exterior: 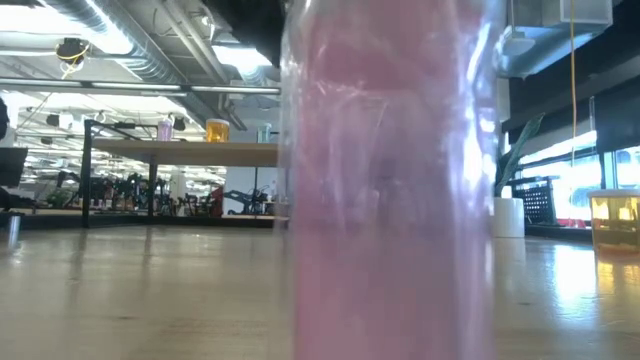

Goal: Pick and place medicine bottles onto shelf by color
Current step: Put the bottom yellow pill bottle on the shelf aligned with the other yellow pill bottle

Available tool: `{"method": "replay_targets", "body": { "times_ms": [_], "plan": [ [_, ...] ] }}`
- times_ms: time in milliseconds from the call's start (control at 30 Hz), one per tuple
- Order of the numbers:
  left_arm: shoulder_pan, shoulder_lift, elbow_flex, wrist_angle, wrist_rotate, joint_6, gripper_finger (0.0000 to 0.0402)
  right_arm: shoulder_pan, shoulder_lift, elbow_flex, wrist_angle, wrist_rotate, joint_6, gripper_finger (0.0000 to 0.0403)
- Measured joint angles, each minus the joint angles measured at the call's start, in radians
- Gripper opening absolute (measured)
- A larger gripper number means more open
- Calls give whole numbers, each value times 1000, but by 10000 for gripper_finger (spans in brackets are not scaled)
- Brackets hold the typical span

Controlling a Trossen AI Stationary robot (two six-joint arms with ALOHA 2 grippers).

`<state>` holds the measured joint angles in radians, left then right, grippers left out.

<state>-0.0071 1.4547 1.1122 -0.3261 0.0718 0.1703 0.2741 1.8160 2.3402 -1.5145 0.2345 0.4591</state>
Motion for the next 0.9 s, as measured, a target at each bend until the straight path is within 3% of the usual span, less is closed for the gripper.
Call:
{"method": "replay_targets", "body": {
  "times_ms": [333,667,900],
  "plan": [
    [-7,146,0,59,0,-8,0,0,0,0,1,0,6,179],
    [-6,125,0,37,0,-11,0,-1,0,-1,102,7,16,179],
    [-7,53,0,-93,-24,-30,0,-7,55,-7,34,1,-35,179]
  ]
}}
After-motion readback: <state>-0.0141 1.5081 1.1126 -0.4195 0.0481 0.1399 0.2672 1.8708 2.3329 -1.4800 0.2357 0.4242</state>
